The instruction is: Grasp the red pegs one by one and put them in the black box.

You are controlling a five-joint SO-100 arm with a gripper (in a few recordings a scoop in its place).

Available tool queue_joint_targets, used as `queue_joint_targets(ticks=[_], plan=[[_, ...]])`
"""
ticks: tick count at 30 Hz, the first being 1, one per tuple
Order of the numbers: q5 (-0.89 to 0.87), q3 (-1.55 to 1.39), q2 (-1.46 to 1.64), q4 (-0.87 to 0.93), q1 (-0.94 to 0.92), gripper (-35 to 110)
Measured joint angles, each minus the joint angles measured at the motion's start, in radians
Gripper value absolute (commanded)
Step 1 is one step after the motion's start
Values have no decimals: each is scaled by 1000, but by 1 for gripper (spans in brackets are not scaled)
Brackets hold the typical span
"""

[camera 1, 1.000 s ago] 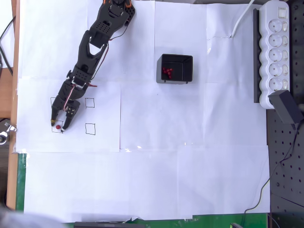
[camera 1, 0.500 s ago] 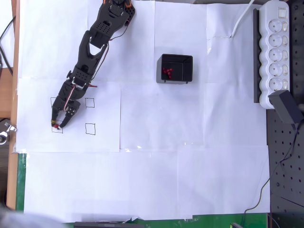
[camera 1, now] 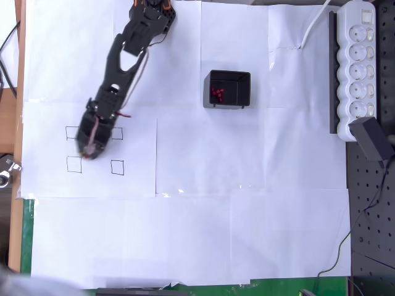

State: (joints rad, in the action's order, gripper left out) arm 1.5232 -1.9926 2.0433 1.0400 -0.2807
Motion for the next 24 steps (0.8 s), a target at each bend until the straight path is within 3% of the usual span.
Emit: queue_joint_targets(ticks=[4,7,17,24], plan=[[-29,-176,-127,499,123,0],[11,-241,-259,698,259,0],[273,-115,-505,735,819,0],[354,224,-508,485,1022,0]])
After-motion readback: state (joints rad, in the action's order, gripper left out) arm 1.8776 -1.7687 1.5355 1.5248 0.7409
